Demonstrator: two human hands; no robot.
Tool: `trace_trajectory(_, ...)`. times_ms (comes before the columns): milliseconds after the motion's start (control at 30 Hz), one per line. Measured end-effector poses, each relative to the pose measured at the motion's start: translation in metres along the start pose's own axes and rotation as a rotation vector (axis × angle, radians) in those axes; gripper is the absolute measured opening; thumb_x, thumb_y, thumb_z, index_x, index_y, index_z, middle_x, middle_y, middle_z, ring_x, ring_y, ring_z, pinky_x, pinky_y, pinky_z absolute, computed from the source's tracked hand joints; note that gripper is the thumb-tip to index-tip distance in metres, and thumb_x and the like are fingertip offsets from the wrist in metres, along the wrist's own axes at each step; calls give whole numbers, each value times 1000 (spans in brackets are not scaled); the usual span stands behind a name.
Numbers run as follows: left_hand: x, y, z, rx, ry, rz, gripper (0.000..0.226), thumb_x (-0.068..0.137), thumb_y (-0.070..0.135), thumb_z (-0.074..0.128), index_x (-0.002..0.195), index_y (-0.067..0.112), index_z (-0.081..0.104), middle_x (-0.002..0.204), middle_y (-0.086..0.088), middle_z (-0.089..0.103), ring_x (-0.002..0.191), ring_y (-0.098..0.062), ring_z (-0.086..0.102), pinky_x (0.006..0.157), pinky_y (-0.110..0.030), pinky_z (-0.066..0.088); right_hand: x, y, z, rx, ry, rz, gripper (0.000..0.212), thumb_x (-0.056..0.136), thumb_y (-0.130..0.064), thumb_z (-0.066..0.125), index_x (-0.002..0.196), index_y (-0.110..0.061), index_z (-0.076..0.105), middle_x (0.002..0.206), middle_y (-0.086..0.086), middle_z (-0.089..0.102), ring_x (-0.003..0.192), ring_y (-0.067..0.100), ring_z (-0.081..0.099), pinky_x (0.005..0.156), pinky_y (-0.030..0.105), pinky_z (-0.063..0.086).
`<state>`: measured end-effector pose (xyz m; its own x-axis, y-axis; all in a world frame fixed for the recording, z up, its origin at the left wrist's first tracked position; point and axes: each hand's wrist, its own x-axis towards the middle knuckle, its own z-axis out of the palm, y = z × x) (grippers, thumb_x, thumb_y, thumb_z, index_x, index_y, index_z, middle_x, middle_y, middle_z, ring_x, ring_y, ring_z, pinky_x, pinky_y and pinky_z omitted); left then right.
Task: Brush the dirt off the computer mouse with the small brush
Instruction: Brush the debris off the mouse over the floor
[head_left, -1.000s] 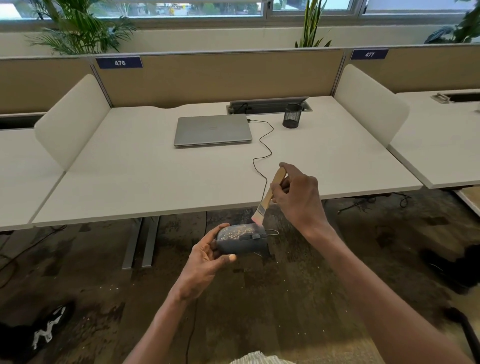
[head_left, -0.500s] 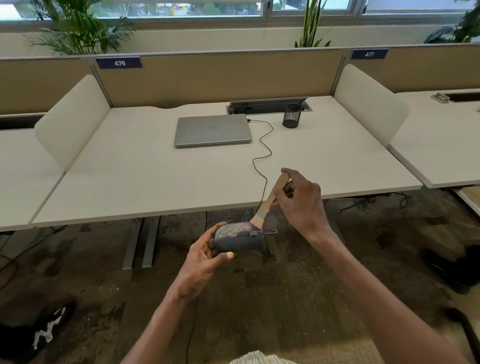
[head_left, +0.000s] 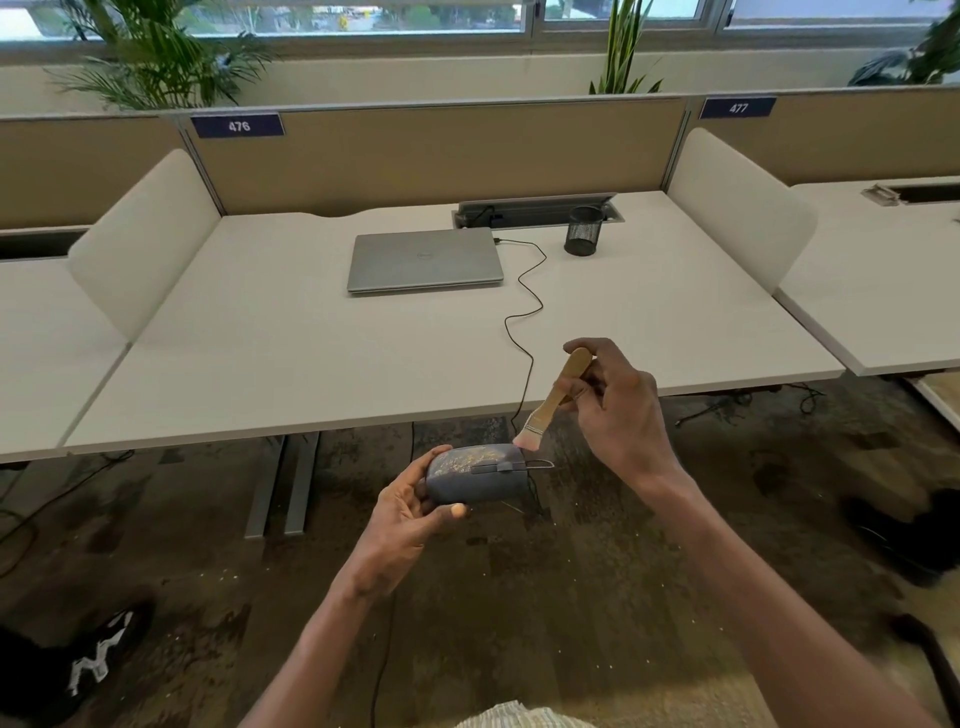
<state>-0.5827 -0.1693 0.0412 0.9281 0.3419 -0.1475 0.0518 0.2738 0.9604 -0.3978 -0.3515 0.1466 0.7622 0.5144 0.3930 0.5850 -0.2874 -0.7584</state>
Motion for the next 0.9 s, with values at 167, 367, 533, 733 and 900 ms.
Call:
trace_trajectory(167,0,2,1,16,-32,-1,88,64,29,94,142,29,53,143,-7,56,134,-24,57,98,-28,56,3,0,4,-5,-128,-33,34,96,6,55,115,-23,54,91,2,69,83,12,73,72,34,63)
trace_trajectory(367,1,1,-1,38,-24,6,80,71,18,87,142,27,52,145,-7,54,134,-22,57,99,-28,55,3,-1,6,-5,-113,-65,40,95,9,53,110,-28,52,89,-3,68,84,9,72,71,31,63)
trace_trajectory(533,1,0,1,37,-37,-4,85,67,24,92,142,29,52,144,-6,55,133,-21,57,101,-30,55,2,-8,11,21,-173,-68,41,94,11,52,109,-27,53,91,-1,69,86,7,72,73,32,63)
trace_trajectory(733,4,3,2,28,-40,-5,87,64,30,94,141,30,53,143,-5,56,132,-22,58,99,-28,55,3,-7,4,-10,-119,-53,39,96,8,52,110,-28,51,91,1,67,83,13,72,68,34,63)
trace_trajectory(900,7,1,2,26,-39,-2,83,68,24,91,141,30,53,144,-7,55,132,-22,58,98,-28,56,2,-13,12,57,-140,-27,35,95,10,51,110,-22,54,92,2,69,87,7,72,71,30,63)
